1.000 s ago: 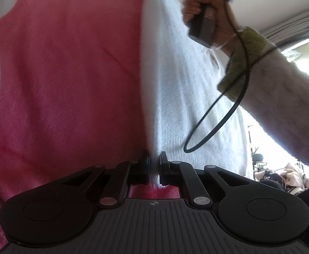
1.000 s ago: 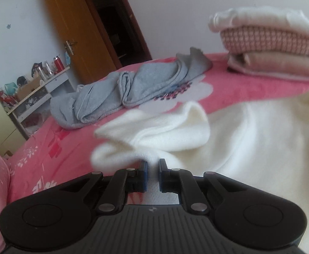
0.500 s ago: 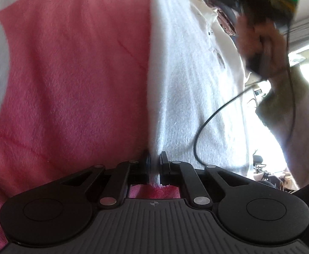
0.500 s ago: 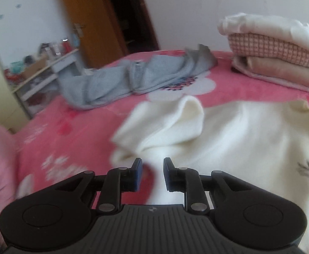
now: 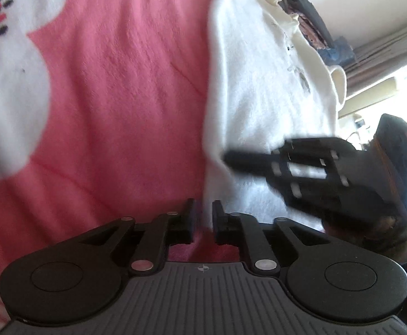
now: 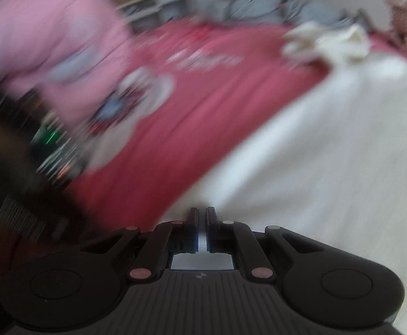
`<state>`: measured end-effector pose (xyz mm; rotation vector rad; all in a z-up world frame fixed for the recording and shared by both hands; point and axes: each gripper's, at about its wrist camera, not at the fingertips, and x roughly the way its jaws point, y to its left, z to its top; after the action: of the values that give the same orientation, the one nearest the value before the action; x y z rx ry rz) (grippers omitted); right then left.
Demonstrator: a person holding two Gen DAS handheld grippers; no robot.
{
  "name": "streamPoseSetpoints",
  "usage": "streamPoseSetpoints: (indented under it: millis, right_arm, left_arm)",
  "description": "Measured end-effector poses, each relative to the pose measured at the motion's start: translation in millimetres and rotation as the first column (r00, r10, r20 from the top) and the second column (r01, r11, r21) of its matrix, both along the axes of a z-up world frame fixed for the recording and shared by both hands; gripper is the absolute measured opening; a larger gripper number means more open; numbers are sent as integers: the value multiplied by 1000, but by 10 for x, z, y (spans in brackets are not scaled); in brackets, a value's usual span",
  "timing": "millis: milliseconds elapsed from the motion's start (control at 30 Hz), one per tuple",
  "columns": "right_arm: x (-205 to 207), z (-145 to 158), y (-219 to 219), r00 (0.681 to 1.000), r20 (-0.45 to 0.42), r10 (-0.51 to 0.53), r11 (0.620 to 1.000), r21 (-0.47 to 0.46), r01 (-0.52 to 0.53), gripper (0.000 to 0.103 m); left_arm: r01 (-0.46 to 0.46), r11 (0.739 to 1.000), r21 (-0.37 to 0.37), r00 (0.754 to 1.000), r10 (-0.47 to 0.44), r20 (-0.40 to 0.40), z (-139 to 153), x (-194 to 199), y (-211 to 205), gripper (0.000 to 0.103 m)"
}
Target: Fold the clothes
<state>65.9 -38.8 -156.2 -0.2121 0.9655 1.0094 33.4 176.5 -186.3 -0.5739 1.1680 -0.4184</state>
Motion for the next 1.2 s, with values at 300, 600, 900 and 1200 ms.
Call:
streamPoseSetpoints:
  millis: [300,600,900,1200]
  right_arm:
    - [337,-183,-148,976,31,-216,971,111,211,6]
    - [-333,-107,-230,992,-24,-127,984,126,129,6]
    - [130,-90,-337,938,-57,-343,924,161,347,6]
    - [-284,24,-733,920,29,-390,910,-142,390,1]
  left_arm:
    - [-50,990,133,995,38,93,297,-92,140,39]
    - [-125,982,140,988,109,112,235,138,136,43]
    - [-71,980,184,988,43,151,273,117,30,44]
    - [81,948,307,963,-154,221,217,175,-456,44]
